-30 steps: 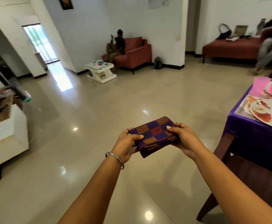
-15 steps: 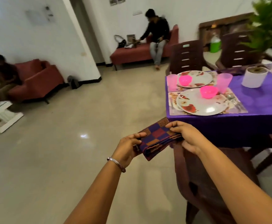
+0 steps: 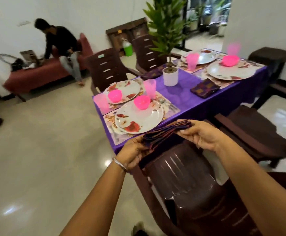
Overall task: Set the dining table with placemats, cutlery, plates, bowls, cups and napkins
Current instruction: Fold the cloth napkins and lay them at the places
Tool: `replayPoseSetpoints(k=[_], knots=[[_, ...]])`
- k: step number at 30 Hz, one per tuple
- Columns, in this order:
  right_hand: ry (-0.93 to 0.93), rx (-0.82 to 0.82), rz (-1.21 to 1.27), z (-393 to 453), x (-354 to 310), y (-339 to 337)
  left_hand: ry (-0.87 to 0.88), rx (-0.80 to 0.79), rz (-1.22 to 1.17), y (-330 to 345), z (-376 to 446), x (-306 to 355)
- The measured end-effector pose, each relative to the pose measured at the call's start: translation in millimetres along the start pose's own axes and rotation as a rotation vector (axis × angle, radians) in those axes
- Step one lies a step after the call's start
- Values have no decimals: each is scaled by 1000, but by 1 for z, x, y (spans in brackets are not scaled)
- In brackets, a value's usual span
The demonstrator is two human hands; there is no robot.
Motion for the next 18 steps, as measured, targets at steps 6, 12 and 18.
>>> replayPoseSetpoints(k=[6,12,18], knots=[[-74,352,-256,47,-10,-55,-182,-66,169,11,106,3],[-93,586,-85,97,-13,-75,-85,-227,468,15,215,26],[10,720,-176,172,-23,-94,-26,-287,323,24,309,64]])
Point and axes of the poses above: each hand's wrist, its own z-axis towards the middle knuckle, its own y-axis out of the palm, x = y × z, the point moved 8 cm from there along z, towards the middle knuckle, and after that the axes turned 3 degrees about -z, right-handed, at the moved point
